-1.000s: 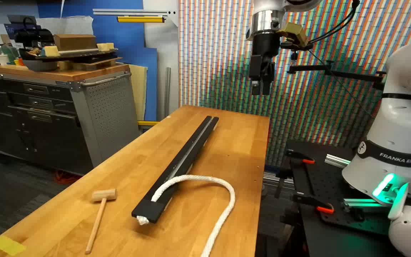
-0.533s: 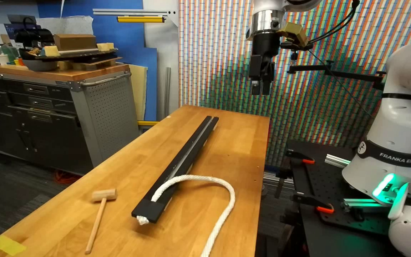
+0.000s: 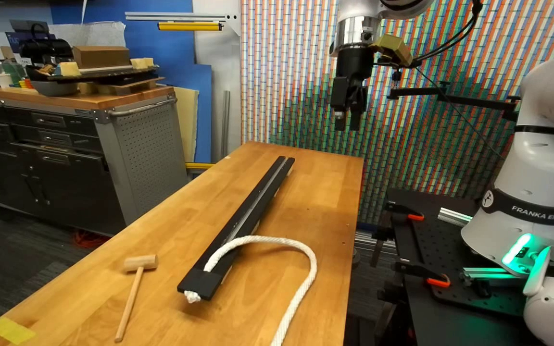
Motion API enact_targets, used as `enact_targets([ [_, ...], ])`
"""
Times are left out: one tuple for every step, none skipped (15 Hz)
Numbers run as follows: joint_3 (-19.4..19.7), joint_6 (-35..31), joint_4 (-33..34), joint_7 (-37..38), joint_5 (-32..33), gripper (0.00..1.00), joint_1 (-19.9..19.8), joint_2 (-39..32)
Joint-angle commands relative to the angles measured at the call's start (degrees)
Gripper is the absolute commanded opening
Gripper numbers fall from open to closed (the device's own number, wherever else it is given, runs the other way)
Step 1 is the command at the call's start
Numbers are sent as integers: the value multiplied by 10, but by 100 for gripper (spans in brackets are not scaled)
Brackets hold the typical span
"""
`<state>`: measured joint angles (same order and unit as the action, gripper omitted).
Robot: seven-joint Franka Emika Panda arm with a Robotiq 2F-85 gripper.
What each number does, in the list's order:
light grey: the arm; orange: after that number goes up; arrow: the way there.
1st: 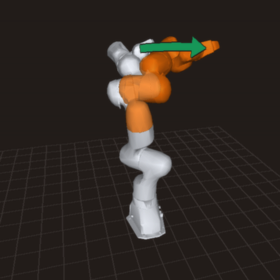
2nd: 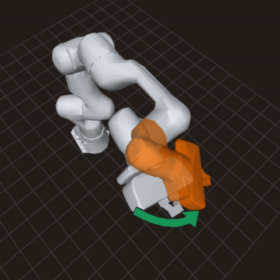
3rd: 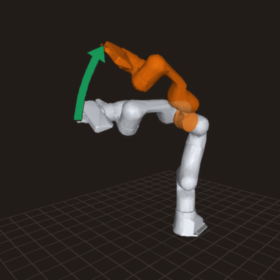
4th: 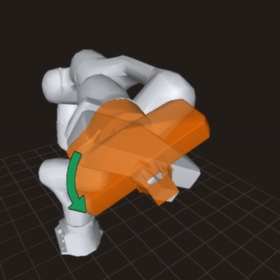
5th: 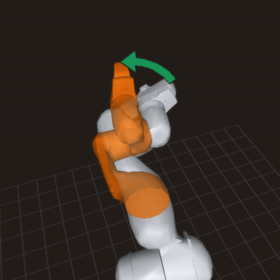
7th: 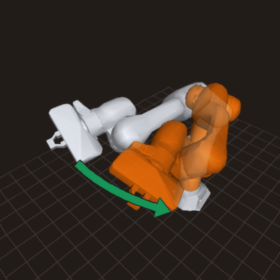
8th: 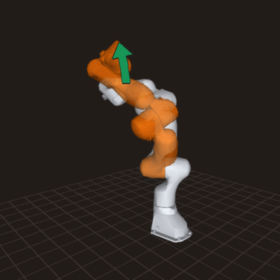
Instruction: Align the rope with the black object.
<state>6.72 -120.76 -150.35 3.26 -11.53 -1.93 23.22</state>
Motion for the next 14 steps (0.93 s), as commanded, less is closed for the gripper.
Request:
enact_targets([
  [-30,-24,18,24,-15,100,6,-43],
  [-37,-29,22,32,-16,100,9,-54],
  [-48,-31,28,50,-18,100,13,-73],
  [-57,-37,31,66,-21,100,16,-85],
  [-66,-39,36,85,-23,100,18,-99],
  [-74,-46,40,105,-28,100,21,-113],
  [-81,-49,46,120,-34,100,25,-127],
  [-87,-56,53,135,-38,100,29,-142],
  [-92,-67,61,152,-46,100,32,-158],
  [-96,-75,70,166,-57,100,36,-173],
  [-99,-84,81,185,-72,100,39,-190],
  [-102,-93,90,208,-83,100,41,-205],
  [-106,-106,101,227,-98,100,45,-224],
  [-109,-119,109,250,-115,100,49,-239],
])
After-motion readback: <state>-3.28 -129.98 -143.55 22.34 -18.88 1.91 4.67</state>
